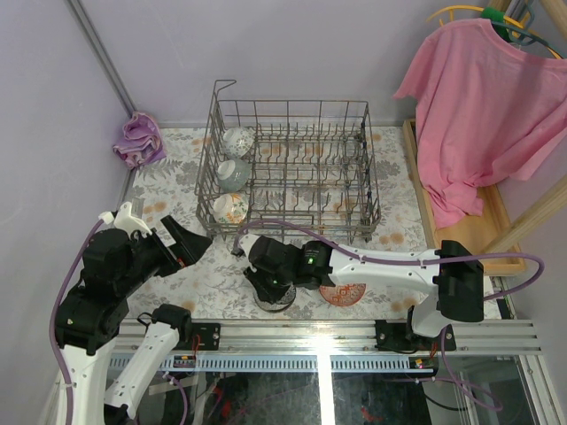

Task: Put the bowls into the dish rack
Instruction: Adjust the bowl at the center of the board.

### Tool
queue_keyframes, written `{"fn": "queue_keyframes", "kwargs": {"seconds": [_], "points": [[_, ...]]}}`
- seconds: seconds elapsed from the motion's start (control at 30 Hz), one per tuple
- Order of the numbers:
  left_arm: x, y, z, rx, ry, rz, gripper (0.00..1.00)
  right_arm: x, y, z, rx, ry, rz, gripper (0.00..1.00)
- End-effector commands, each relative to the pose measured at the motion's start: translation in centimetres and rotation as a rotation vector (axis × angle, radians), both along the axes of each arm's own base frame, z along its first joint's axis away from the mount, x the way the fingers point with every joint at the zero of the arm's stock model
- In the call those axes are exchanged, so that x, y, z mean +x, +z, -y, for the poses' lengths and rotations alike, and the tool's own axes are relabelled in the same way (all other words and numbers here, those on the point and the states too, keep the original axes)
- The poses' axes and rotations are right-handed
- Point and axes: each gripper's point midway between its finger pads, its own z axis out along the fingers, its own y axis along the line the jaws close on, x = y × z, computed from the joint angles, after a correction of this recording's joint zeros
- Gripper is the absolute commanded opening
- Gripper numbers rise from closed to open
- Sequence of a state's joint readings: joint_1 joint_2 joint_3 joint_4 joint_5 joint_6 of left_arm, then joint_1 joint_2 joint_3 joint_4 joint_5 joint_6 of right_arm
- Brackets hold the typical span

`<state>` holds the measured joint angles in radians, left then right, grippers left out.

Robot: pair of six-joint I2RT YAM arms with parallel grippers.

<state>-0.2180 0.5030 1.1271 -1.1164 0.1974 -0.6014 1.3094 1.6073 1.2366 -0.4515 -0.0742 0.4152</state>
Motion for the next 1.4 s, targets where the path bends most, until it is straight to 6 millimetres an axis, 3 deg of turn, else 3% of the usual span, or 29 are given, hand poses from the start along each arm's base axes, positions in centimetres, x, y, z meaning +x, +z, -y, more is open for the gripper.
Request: {"fn": "queue_keyframes", "kwargs": {"seconds": [0.0, 0.1, 0.43, 0.9, 1.1, 1.27, 1.37], "points": [[-0.8, 0.0, 0.8, -0.018, -0.060, -0.012, 1.00, 0.0, 0.9, -0.9, 0.064, -0.001, -0.019, 0.27], [-0.9, -0.1, 0.8, -0.017, -0.058, -0.014, 1.00, 0.0, 0.9, -0.7, 0.062, -0.005, -0.016, 0.36], [-0.8, -0.2, 0.8, -0.017, -0.057, -0.018, 1.00, 0.0, 0.5, -0.4, 0.031, 0.005, -0.010, 0.51], [-0.8, -0.7, 0.7, -0.015, -0.051, -0.023, 1.00, -0.3, -0.9, -0.7, -0.029, 0.015, -0.003, 0.51], [-0.9, -0.9, 0.7, -0.014, -0.051, -0.025, 1.00, -0.3, -2.1, -0.7, -0.069, 0.016, 0.006, 0.43], [-0.9, -0.9, 0.7, -0.013, -0.049, -0.025, 1.00, -0.3, -2.0, -0.7, -0.066, 0.017, 0.010, 0.21], [-0.9, -0.9, 0.7, -0.014, -0.048, -0.025, 1.00, -0.3, -0.9, -0.9, -0.040, 0.015, 0.015, 0.14]]}}
